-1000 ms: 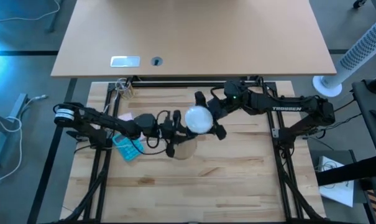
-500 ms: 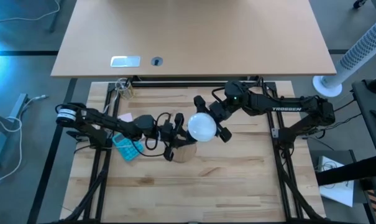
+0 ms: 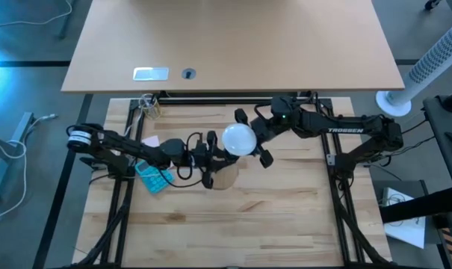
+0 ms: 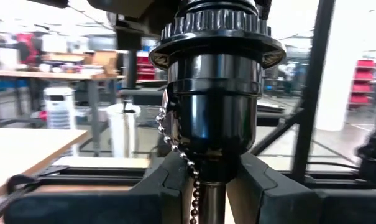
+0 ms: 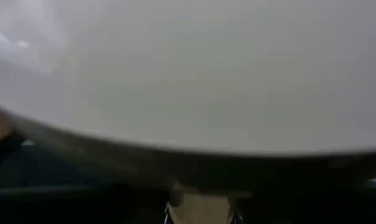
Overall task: Screw lightbulb
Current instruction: Insert the lightbulb into the lamp
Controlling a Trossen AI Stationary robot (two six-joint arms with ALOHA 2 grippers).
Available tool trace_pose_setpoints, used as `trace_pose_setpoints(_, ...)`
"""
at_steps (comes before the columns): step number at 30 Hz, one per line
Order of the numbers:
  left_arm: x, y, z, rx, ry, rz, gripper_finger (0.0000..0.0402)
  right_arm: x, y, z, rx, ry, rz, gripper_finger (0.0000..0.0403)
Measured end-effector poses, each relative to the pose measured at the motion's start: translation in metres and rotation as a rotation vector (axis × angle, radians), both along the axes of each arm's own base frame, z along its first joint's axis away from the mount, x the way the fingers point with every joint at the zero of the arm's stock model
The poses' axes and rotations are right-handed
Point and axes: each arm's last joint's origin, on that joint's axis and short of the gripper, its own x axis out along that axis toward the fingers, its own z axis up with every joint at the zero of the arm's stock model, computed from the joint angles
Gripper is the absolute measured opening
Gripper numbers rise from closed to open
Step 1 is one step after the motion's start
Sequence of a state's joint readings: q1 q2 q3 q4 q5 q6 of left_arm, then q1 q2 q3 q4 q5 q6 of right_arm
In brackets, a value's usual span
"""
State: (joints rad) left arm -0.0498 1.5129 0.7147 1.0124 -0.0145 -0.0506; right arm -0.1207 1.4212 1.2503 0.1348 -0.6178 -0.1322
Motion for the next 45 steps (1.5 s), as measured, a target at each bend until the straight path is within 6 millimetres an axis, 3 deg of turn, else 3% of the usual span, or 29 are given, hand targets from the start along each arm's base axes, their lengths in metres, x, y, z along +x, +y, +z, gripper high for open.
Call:
trace_pose_setpoints(10, -0.014, 0.01, 0.01, 0.024, -0.006, 0.321, 0.0065, 0.003, -0.009, 0.0, -0.009, 0.01, -0.358, 0.015)
trace_pose_setpoints(17, 0.0, 0.023, 0.019, 0.124, 0.141, 0.596, 0.0065, 0.007, -0.019, -0.004, 0.056, 0.046, -0.688, 0.0133)
trace_pose_setpoints(23, 0.004, 0.026, 0.023, 0.147, 0.173, 0.703, 0.0065, 0.006, -0.024, -0.008, 0.227, 0.075, -0.898, 0.0163)
trace_pose_setpoints(30, 0.002, 0.028, 0.018, 0.122, 0.181, 0.709, 0.0064, 0.005, -0.023, -0.009, 0.189, 0.084, -0.903, 0.0203)
trace_pose_setpoints(34, -0.001, 0.027, 0.018, 0.103, 0.162, 0.68, 0.0064, 0.0, -0.019, -0.004, 0.172, 0.089, -0.804, 0.0235)
trace_pose_setpoints(45, -0.006, 0.018, 0.026, 0.106, 0.045, 0.33, 0.0064, -0.03, -0.009, 0.017, 0.072, 0.077, -0.59, 0.0322)
